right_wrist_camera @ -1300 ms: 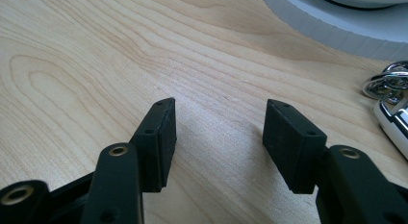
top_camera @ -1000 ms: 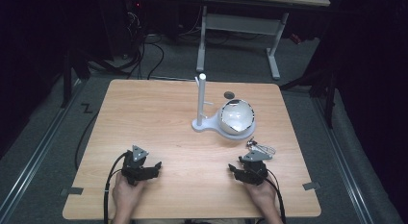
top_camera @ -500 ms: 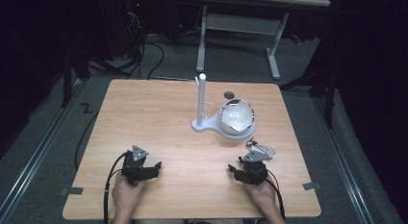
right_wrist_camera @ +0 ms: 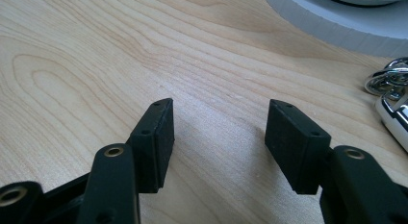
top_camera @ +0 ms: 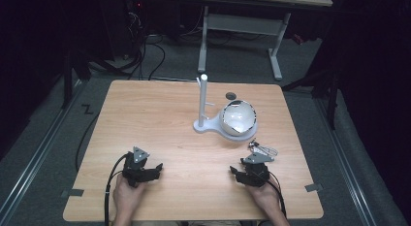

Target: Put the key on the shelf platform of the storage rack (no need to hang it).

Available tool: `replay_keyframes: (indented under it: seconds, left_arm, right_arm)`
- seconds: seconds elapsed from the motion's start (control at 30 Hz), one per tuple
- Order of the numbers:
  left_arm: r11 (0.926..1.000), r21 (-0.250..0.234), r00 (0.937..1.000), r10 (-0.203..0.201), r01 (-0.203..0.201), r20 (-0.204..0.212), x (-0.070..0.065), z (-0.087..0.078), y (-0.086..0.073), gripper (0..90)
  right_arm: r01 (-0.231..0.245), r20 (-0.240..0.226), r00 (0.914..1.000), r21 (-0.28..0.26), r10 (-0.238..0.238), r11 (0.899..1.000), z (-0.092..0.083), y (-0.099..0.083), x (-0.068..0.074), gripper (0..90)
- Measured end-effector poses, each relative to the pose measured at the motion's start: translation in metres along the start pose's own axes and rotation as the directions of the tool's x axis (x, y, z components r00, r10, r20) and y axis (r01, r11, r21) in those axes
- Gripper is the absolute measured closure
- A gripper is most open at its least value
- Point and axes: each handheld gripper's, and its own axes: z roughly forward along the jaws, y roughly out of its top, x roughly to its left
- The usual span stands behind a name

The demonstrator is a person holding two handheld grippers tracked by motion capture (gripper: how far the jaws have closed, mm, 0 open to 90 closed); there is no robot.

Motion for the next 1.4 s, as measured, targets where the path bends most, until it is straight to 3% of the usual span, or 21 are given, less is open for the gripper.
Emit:
replay_keyframes:
  seconds: [0.47,0.5,0.7,1.07,1.4]
  left_arm:
    - [1.0000,0.002,1.0000,0.002,-0.002,-0.002,0.000,0.000,0.000,20.1]
    - [1.0000,0.002,1.0000,0.002,-0.002,-0.002,0.000,0.000,0.000,20.1]
    - [1.0000,0.001,1.0000,0.001,-0.001,-0.002,0.000,0.000,0.000,20.2]
    - [1.0000,0.003,1.0000,0.002,-0.002,-0.002,0.000,0.000,0.000,20.0]
    - [1.0000,0.003,1.0000,0.002,-0.002,-0.001,0.000,0.000,0.000,19.9]
  right_arm:
    - [-0.020,-0.004,0.9998,0.035,0.020,0.999,-0.004,0.002,-0.002,44.4]
    - [-0.042,-0.017,0.9989,0.033,0.043,0.999,-0.006,0.002,-0.003,44.7]
    - [-0.079,-0.023,0.9966,-0.005,0.079,0.997,-0.015,0.002,-0.008,46.5]
    - [-0.050,-0.007,0.9988,-0.018,0.049,0.999,-0.027,0.001,-0.013,45.9]
    - [-0.074,0.022,0.9969,-0.055,0.075,0.996,-0.043,0.003,-0.030,45.6]
